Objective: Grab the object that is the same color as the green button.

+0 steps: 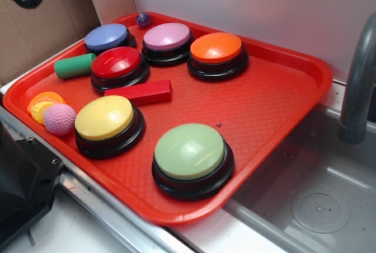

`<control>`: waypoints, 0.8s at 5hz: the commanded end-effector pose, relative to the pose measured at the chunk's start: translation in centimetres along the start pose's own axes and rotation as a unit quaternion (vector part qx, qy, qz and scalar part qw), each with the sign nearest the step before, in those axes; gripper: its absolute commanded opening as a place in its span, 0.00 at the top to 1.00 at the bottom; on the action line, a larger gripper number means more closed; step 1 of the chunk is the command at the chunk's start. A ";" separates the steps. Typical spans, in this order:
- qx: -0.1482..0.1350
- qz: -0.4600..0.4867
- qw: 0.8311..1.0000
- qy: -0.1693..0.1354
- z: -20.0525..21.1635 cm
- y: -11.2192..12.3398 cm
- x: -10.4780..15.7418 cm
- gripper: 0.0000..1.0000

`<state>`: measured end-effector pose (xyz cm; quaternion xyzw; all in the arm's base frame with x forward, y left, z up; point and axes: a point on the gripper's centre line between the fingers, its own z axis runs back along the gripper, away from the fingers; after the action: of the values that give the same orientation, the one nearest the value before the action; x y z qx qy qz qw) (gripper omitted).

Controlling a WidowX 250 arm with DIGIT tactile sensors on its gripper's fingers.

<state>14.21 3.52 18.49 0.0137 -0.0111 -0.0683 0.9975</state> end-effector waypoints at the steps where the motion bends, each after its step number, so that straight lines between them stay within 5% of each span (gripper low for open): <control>1: -0.001 -0.107 0.993 -0.058 -4.0 5.8 1.3 0.00; 4: -0.004 -0.184 0.980 -0.072 -10.1 10.8 4.0 0.00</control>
<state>18.92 13.16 7.58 -0.0179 -0.0650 -0.2507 0.9657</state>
